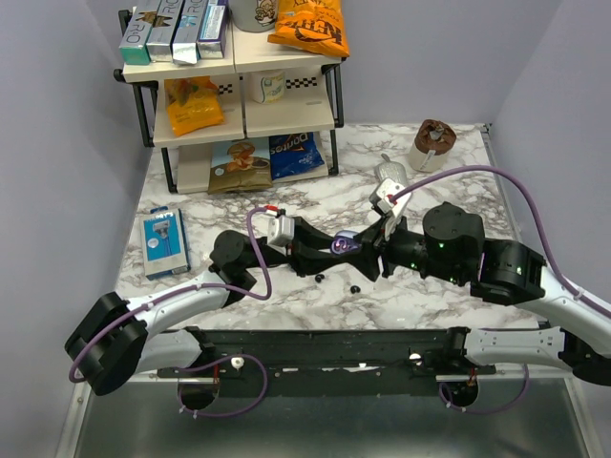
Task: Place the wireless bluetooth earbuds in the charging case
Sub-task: Adjust the earbud with the charging case.
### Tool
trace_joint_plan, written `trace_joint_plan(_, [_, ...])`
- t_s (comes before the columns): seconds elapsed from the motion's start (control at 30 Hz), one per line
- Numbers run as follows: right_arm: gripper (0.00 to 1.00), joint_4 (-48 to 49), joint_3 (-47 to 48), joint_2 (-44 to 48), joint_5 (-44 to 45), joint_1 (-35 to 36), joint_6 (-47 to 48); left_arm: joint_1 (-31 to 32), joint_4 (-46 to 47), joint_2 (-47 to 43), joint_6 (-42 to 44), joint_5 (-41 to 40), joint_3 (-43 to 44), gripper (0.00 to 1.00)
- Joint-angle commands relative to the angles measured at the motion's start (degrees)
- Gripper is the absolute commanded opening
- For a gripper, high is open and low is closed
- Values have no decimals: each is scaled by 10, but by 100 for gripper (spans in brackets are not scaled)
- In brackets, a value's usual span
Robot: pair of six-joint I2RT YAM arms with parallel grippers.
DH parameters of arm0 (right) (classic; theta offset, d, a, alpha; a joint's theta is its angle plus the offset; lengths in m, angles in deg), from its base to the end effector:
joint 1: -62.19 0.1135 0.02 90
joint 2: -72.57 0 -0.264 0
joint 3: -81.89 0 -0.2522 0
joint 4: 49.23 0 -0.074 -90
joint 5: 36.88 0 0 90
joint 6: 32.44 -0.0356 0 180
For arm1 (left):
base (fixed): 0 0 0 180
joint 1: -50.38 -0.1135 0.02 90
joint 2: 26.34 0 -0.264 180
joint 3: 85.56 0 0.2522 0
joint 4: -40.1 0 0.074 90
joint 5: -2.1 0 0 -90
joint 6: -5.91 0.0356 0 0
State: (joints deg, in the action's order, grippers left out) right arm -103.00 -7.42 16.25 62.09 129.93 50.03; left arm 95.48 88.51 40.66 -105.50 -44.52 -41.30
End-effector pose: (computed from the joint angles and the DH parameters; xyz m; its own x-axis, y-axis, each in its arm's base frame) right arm 0.0751 0.1689 0.4393 -0.2372 -0.2379 -0.9419 -0.8346 0.5462 0.0723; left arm 0.1517 -0.1869 0.3023 -0.0628 -0.3129 -0.9477 0.9977 -0.0426 -0.0520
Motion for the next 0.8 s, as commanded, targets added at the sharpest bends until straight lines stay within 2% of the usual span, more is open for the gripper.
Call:
trace_joint_plan(0.0, [56, 6, -9, 3, 60, -3, -2, 2, 1, -10, 17, 14, 6, 0])
trace_joint_plan(0.77, [57, 2, -11, -6, 15, -3, -30, 13, -64, -25, 51, -22, 25, 0])
